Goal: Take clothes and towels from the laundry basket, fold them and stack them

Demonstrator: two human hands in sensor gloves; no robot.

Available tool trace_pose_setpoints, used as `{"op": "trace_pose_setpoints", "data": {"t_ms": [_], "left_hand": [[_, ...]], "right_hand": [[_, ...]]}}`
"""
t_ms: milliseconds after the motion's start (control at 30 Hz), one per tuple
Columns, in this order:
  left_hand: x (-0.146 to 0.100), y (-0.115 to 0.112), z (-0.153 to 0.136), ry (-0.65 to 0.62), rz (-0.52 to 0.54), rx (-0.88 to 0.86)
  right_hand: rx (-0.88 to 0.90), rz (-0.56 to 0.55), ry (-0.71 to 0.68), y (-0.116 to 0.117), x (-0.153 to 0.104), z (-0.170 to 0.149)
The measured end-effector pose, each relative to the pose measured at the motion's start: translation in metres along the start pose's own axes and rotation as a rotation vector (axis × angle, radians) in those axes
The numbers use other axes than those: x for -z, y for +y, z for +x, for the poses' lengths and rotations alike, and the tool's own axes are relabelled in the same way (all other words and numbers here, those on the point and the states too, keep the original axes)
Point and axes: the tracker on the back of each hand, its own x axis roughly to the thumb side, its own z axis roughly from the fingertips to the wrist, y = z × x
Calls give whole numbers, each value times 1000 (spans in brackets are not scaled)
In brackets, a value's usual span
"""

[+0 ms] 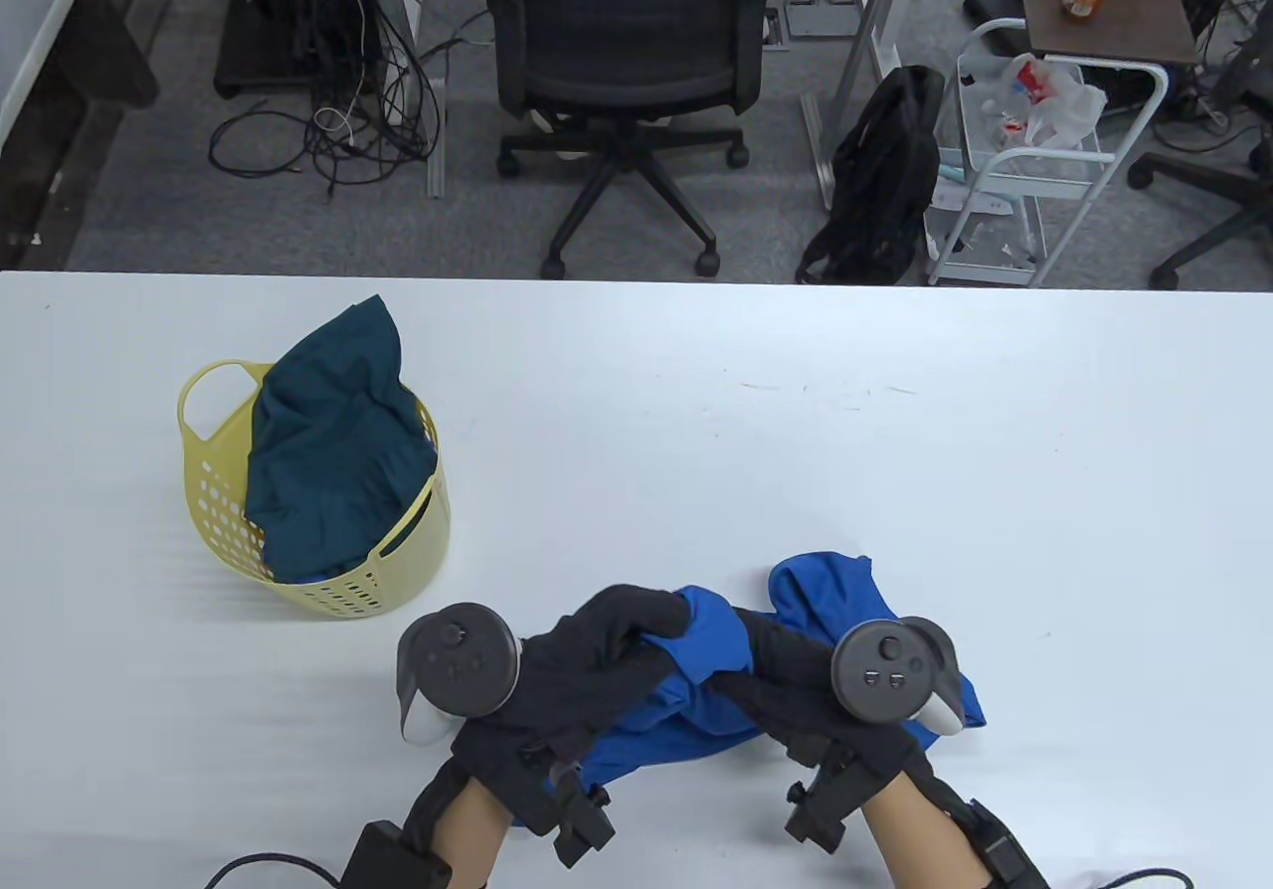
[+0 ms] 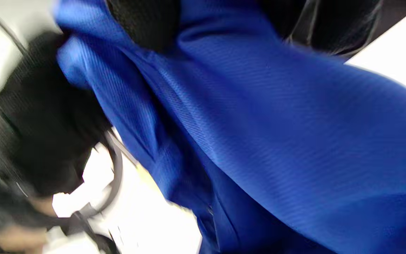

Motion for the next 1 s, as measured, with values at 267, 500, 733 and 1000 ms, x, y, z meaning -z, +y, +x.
{"op": "trace_pose_setpoints", "data": {"t_ms": [267,500,733,1000], "left_hand": [[11,-18,-35,91,-84,595],[1,-66,21,-375,-26,929],[9,-51,3,-361,-55,439],[4,-71,10,-352,-177,956]], "right_hand": [[233,116,-71,-23,-6,-2],[172,257,28,4,5,-12],[25,-9,151,-14,-4,-33],[218,305,66,11,6,-25]]}}
